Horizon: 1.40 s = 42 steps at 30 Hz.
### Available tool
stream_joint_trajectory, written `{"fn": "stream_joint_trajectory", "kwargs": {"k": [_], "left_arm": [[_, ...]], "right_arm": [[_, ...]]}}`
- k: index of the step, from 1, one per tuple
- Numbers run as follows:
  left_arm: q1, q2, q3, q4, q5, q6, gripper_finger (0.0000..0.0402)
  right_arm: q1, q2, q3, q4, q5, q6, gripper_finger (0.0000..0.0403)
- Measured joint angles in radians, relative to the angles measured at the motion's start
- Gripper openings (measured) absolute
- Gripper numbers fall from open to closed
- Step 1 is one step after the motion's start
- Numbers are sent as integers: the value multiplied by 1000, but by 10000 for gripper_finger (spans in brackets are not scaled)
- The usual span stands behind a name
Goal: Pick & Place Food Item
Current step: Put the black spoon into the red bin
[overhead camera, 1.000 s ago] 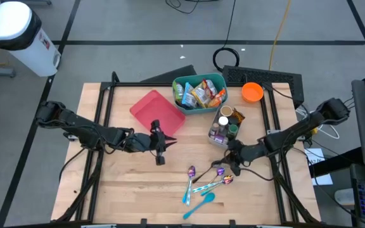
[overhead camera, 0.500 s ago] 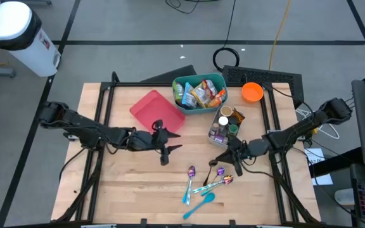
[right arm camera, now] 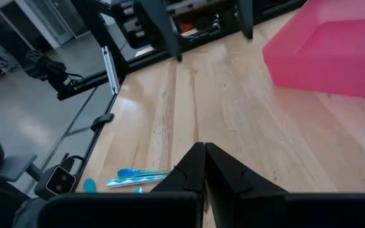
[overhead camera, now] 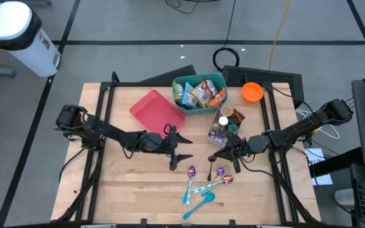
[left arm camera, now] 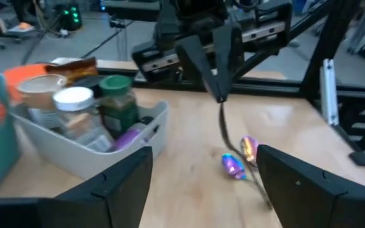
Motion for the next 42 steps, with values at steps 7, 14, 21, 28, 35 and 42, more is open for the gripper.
{"fn": "stream_joint_trajectory", "kwargs": {"k": [7, 14, 21, 28, 35, 42], "left_arm": [[0, 156, 2, 187, 51, -125, 284], [0, 318, 119, 262, 76, -138, 287], [0, 399, 281, 244, 99, -55, 275], [11, 400, 379, 24, 115, -57, 216], [16, 393, 391, -39, 130, -22, 74], [9, 195, 388, -285, 166, 162, 17]], "right_arm": [[0, 0, 0, 10, 2, -12, 0], [0, 0, 0, 15, 2, -14, 0], [0, 1, 0, 15, 2, -14, 0], [0, 1, 0, 12, 2, -18, 0], [0, 1, 0, 17, 3, -22, 0], [0, -34, 1, 44, 28, -63, 0]]}}
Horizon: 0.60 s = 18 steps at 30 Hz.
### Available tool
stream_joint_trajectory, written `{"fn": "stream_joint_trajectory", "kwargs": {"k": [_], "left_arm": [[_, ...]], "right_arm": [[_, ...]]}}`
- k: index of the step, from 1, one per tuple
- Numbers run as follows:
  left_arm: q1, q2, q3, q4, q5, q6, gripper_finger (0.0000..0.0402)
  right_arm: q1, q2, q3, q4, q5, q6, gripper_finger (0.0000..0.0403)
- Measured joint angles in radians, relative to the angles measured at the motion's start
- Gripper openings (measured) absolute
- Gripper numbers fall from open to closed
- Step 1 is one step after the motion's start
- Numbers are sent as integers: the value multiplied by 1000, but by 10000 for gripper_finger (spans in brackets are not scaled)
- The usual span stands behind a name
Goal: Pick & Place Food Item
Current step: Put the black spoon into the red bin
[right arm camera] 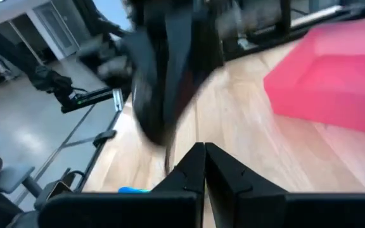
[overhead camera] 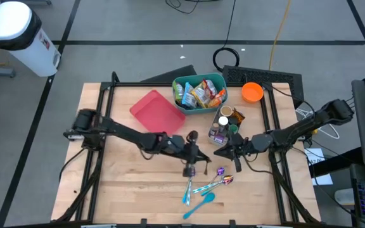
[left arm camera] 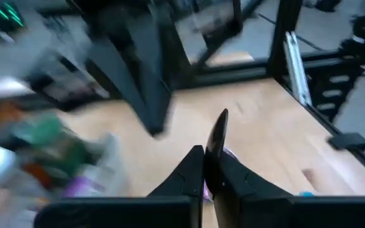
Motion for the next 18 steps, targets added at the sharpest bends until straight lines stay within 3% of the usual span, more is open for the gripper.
{"fn": "stream_joint_trajectory", "kwargs": {"k": [5, 8, 15, 18], "left_arm": [[-17, -199, -116, 3, -119, 86, 8], [-15, -351, -259, 53, -277, 92, 10], [59, -654, -686, 457, -592, 46, 11], [133, -712, -833, 583, -644, 5, 6]], "right_arm": [[0, -57, 0, -4, -1, -22, 0], [1, -81, 0, -9, -3, -23, 0], [-1, -89, 0, -18, 23, -64, 0], [-1, -89, 0, -15, 69, -71, 0]]}}
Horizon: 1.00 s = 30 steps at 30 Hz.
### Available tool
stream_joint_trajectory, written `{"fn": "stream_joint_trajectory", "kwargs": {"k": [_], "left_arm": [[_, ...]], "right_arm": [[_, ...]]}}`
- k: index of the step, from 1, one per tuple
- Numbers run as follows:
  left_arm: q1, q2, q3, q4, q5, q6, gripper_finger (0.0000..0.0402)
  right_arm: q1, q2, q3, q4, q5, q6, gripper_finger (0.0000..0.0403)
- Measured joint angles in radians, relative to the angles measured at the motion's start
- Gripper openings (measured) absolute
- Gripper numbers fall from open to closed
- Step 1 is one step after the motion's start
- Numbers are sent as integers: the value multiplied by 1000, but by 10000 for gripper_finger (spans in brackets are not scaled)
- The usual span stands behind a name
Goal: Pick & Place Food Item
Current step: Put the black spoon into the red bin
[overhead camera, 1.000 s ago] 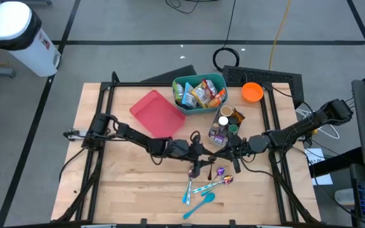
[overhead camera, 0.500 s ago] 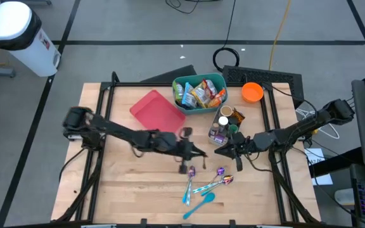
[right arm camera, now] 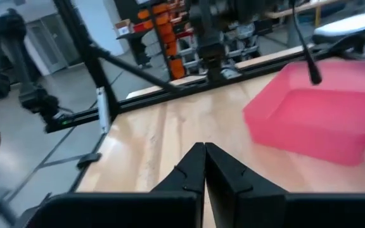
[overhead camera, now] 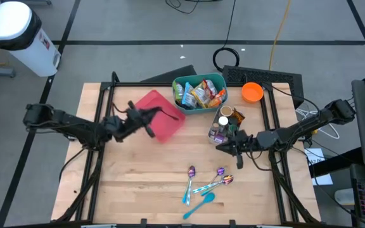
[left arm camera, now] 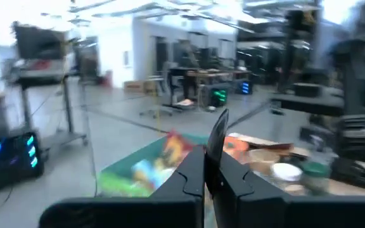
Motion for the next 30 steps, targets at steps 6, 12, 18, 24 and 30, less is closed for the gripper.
{"fn": "stream_joint_trajectory", "kwargs": {"k": [6, 12, 18, 24, 30], "left_arm": [[177, 17, -126, 19, 104, -303, 12], [212, 151, -98, 26, 142, -414, 10], [209, 308, -13, 24, 142, -430, 8], [217, 410, 55, 21, 138, -392, 29], [217, 422, 70, 19, 71, -373, 89]], "right_arm": [[-4, 0, 0, 12, 33, -42, 0], [-4, 0, 0, -3, 33, -42, 0], [-4, 0, 0, -19, 32, -41, 0], [-4, 0, 0, -46, 32, -22, 0], [-4, 0, 0, -46, 32, -21, 0]]}}
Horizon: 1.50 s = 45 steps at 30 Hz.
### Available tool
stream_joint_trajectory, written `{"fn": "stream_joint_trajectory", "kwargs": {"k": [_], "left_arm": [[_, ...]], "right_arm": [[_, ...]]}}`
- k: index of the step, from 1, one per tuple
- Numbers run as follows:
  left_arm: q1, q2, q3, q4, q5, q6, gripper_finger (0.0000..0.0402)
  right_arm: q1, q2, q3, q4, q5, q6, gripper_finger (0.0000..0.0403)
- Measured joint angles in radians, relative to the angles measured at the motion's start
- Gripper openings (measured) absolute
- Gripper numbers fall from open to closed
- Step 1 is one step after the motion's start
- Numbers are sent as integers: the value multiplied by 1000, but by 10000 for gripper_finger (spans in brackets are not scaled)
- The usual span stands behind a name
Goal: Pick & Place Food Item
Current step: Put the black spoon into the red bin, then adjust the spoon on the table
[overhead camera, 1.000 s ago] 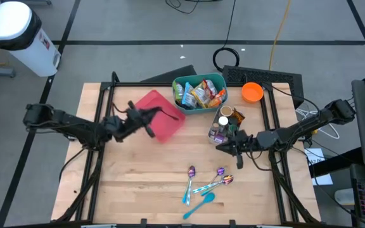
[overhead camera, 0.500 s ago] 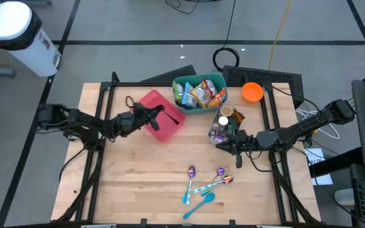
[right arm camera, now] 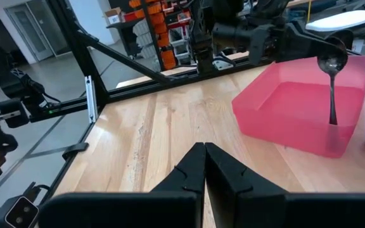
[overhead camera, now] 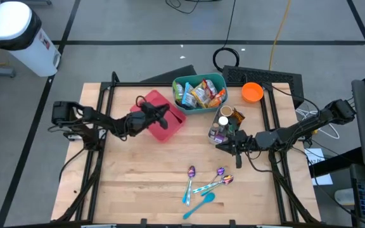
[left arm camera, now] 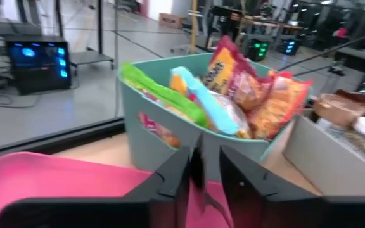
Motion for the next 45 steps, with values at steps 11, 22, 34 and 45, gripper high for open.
{"fn": "stream_joint_trajectory", "kwargs": {"k": [11, 22, 34, 45], "left_arm": [[7, -5, 0, -52, -66, 56, 241], [22, -5, 0, -57, -57, 160, 330], [0, -77, 0, -58, 71, 152, 320], [-102, -165, 0, -60, 130, 151, 324]], "right_arm": [[0, 0, -1, 0, 0, 0, 0], [0, 0, -1, 0, 0, 1, 0], [1, 0, -1, 21, -13, -36, 0], [69, 86, -1, 282, -317, -133, 0]]}}
